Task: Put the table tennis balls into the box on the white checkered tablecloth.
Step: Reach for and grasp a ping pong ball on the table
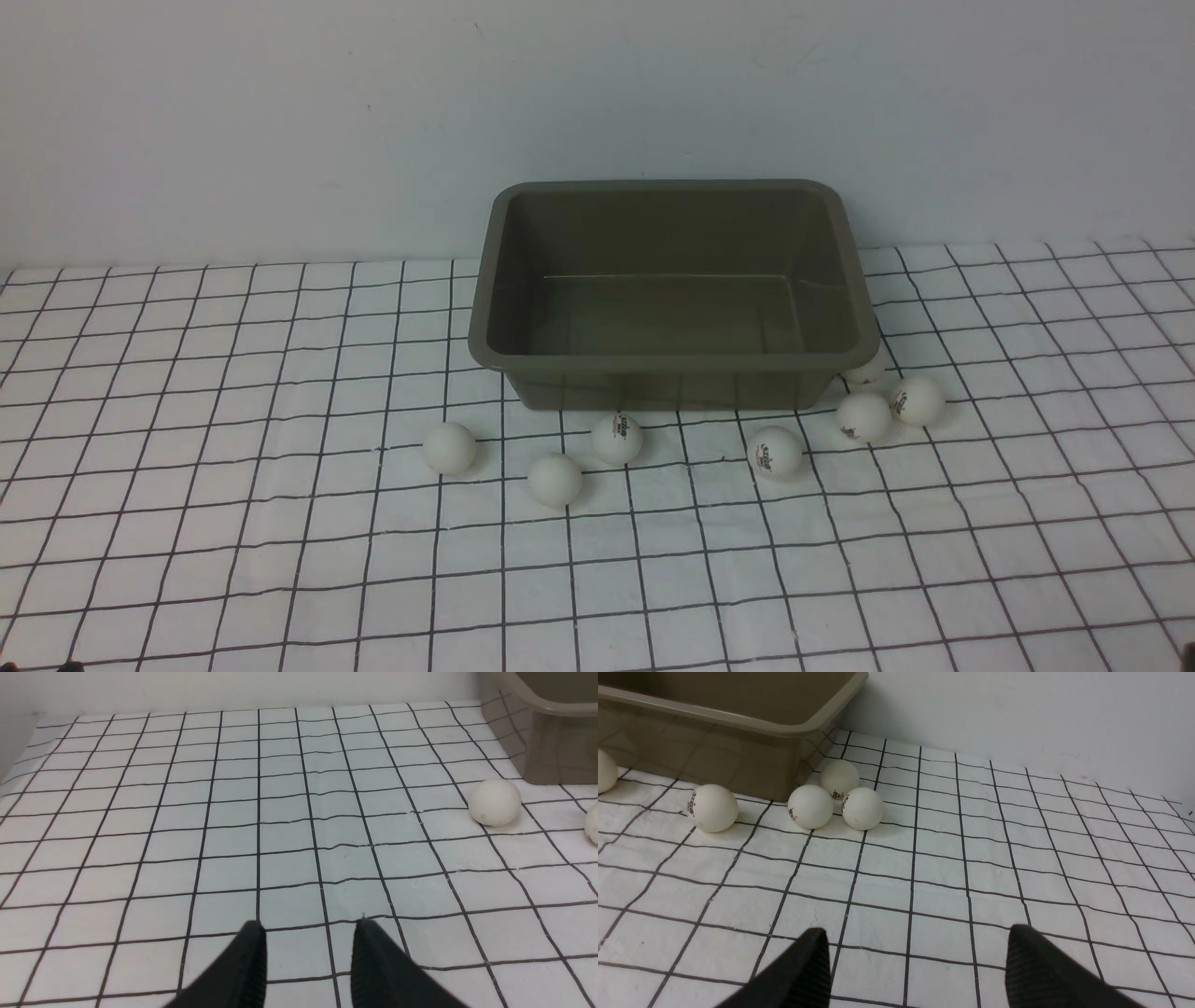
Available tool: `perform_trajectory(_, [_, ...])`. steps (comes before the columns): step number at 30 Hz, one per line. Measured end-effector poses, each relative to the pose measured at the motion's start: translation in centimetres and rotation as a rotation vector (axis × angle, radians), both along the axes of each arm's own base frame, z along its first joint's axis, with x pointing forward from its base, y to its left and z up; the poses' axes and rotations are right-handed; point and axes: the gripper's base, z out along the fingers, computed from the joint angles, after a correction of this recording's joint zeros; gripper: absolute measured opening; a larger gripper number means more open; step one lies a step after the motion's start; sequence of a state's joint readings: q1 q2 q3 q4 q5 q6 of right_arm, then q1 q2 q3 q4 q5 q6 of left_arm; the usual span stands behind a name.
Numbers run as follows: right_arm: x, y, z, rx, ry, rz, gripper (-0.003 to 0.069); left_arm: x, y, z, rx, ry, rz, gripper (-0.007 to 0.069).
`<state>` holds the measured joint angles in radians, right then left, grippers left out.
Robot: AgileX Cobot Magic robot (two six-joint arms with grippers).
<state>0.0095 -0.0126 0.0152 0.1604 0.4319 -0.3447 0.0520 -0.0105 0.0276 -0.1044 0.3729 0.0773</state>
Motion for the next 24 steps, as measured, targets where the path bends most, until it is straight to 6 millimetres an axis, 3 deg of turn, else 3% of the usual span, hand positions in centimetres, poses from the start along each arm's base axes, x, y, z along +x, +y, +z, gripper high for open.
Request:
perform_trajectory(18, [0.01,0.00,0.06,0.004,-0.006,-0.001,0.0462,0.00,0.00,0.00,0.000,0.000,0.000,0.0237])
perform_trajectory(24, [0.13,0.12,0.91,0.131,-0.079,-0.014,0.0462,0.00,0.00,0.00,0.000,0.000,0.000,0.0237])
